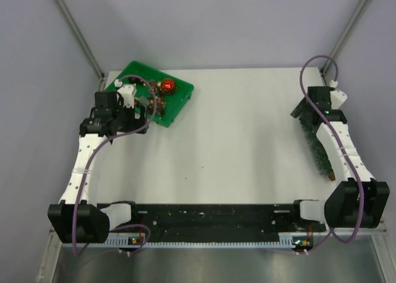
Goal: Decorate the small christmas tree
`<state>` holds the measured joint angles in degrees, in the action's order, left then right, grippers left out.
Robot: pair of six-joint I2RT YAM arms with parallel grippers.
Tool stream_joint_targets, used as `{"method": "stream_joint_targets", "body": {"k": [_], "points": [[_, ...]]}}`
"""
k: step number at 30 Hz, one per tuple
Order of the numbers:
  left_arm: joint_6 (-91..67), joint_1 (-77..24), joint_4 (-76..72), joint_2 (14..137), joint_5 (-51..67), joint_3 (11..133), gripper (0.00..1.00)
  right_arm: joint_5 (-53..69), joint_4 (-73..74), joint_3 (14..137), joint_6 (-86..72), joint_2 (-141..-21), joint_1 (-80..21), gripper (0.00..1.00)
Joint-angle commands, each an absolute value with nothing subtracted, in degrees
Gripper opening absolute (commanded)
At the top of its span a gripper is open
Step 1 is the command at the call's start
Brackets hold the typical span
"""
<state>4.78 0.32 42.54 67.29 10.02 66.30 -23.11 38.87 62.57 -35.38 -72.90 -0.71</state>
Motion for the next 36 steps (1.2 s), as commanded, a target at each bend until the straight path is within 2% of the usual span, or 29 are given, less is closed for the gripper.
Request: {"method": "stream_joint_targets", "body": {"k": [1, 5, 17, 22, 26, 29, 33, 34, 36], "points": [[5.9, 0.3, 40.6, 68.2, 12.6, 66.0, 0.99, -30.7, 41.4, 68.5, -34.8, -74.5, 4.2, 0.99], [6.5, 0.3, 41.0, 69.4, 15.8, 65.6, 0.99, -35.6, 41.5, 72.1, -30.9, -79.4, 6.2, 0.99], [7.6, 0.3, 39.5, 69.3, 17.8, 63.3, 0.99, -39.3, 40.9, 74.7, -30.8, -91.8, 10.3, 0.99], [7.9, 0.2, 39.7, 69.0, 18.0, 62.8, 0.99, -38.6, 39.6, 76.5, -30.1, -97.3, 10.4, 0.95], [8.1, 0.3, 39.6, 68.6, 17.0, 62.1, 0.99, -32.3, 35.6, 74.2, -29.2, -97.8, 10.4, 0.79], [8.2, 0.3, 39.1, 68.7, 17.0, 61.4, 0.99, -27.5, 32.5, 71.7, -28.8, -96.8, 10.4, 0.57], [7.8, 0.3, 38.7, 69.0, 17.3, 61.4, 0.99, -22.3, 29.9, 68.6, -28.7, -94.2, 9.4, 0.21], [7.8, 0.4, 38.7, 69.0, 17.2, 61.3, 0.99, -21.9, 29.6, 68.0, -28.7, -93.4, 8.5, 0.16], [7.6, 0.3, 38.5, 69.0, 17.3, 61.3, 0.99, -21.5, 29.2, 67.3, -28.9, -92.0, 6.2, 0.14]]}}
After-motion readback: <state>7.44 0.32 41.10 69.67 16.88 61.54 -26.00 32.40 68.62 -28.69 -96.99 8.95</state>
